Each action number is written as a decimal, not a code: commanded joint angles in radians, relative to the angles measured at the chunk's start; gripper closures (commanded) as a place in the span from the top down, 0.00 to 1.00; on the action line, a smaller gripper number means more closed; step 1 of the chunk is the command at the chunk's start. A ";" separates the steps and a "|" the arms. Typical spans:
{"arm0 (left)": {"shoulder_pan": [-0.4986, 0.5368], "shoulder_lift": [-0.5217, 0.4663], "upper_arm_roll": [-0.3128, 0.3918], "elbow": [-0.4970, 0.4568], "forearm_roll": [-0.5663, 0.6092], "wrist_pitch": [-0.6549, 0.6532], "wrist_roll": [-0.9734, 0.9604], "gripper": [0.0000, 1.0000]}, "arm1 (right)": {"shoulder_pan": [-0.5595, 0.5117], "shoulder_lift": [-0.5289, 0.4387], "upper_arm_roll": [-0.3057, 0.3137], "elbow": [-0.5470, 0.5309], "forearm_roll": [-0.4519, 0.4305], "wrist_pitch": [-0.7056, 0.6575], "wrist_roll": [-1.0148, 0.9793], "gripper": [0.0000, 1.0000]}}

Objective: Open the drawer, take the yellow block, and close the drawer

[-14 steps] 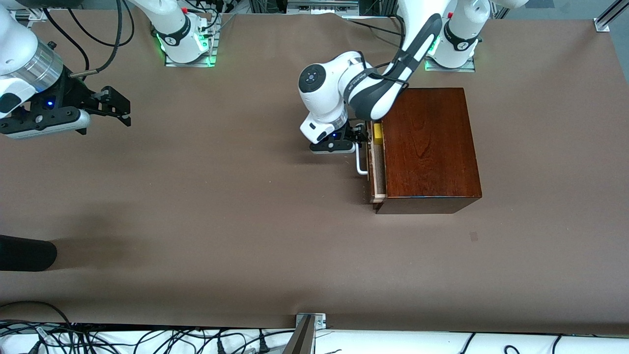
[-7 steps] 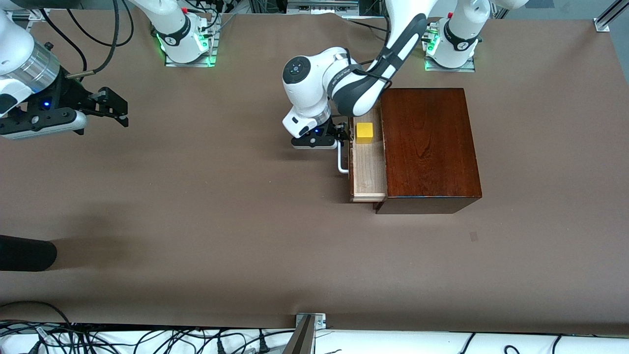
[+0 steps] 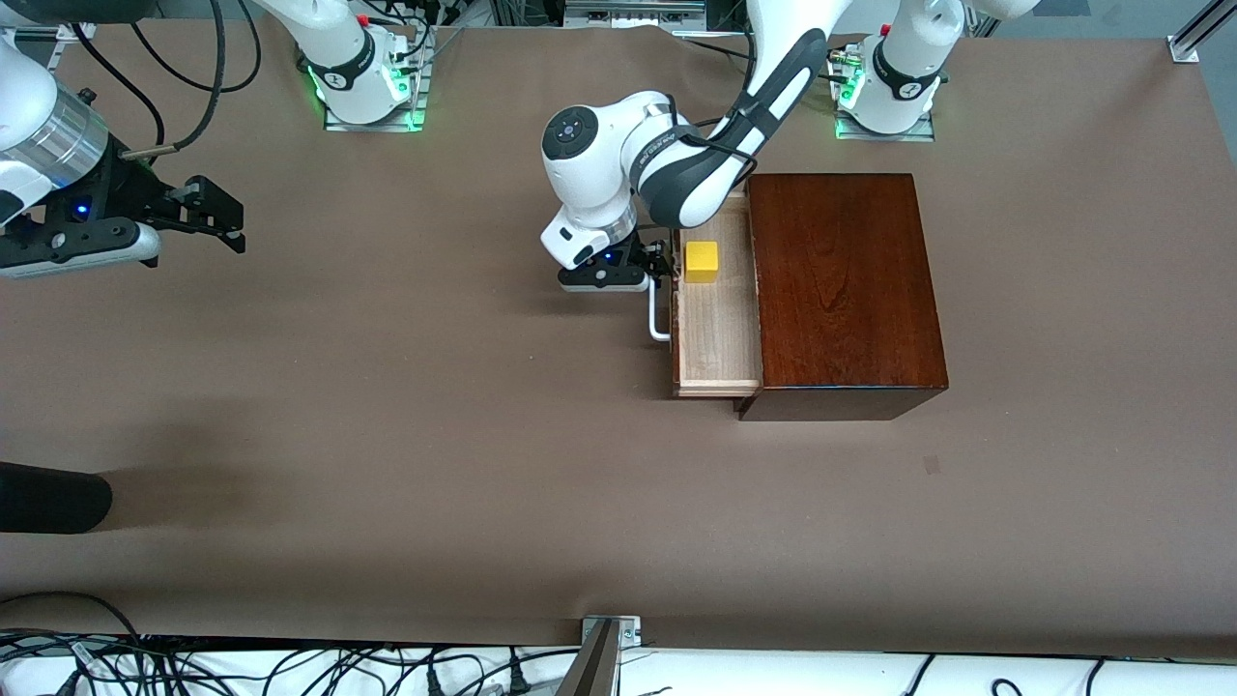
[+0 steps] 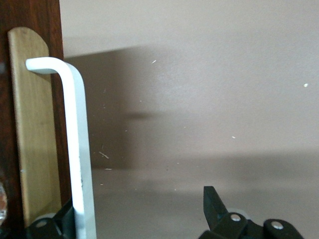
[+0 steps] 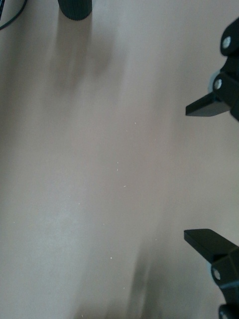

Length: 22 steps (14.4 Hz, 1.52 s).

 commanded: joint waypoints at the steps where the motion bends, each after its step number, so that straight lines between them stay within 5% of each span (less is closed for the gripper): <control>1: -0.010 0.080 -0.008 0.097 -0.036 0.108 0.028 1.00 | -0.009 0.004 0.006 0.007 -0.012 0.005 -0.004 1.00; 6: -0.011 0.054 -0.010 0.103 -0.033 0.079 0.028 1.00 | 0.001 0.027 0.017 0.005 -0.015 0.043 0.000 1.00; 16: 0.012 -0.131 -0.035 0.118 -0.106 -0.229 0.039 1.00 | 0.011 0.104 0.022 0.004 -0.001 0.055 -0.014 1.00; 22: 0.221 -0.331 -0.041 0.117 -0.183 -0.458 0.170 1.00 | 0.189 0.111 0.036 0.004 0.063 0.038 -0.216 1.00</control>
